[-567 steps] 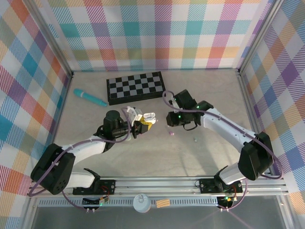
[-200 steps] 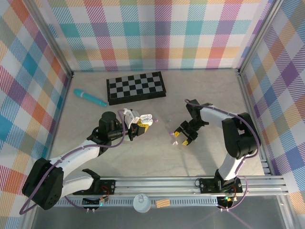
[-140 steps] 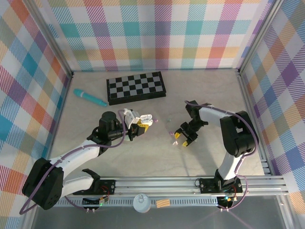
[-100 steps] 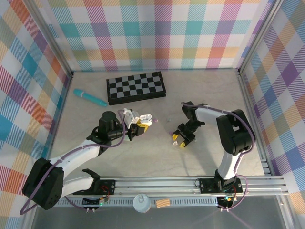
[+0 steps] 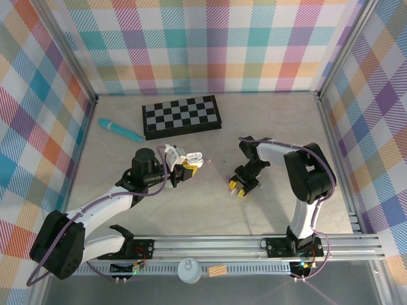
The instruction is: Insert wireless bluetooth earbuds into charging case
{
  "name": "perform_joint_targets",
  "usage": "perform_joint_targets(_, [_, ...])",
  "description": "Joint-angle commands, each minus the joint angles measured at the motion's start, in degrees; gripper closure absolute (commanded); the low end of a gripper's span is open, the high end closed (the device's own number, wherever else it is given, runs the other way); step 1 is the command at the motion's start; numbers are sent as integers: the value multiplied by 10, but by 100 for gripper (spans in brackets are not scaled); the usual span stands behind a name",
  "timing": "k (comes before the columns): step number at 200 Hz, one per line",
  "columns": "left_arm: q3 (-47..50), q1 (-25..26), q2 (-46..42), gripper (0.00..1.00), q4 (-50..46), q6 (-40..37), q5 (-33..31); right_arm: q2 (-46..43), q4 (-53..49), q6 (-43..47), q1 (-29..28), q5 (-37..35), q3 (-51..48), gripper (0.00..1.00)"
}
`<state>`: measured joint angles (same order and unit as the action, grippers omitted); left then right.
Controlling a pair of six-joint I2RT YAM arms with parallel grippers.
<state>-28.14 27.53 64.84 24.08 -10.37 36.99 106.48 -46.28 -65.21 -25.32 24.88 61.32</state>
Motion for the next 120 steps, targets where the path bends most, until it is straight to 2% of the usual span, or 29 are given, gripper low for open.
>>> perform_joint_targets(1, [-13, -6, -10, 98, 9, -12, 16, 17, 9, -5, -1, -19, 6, 64])
perform_joint_targets(86, [-14, -6, -7, 98, 15, -11, 22, -8, -13, 22, -5, -65, 16, 71])
perform_joint_targets(120, [-18, -6, 2, 98, 16, -11, 25, -41, -34, 36, -27, -127, 35, 71])
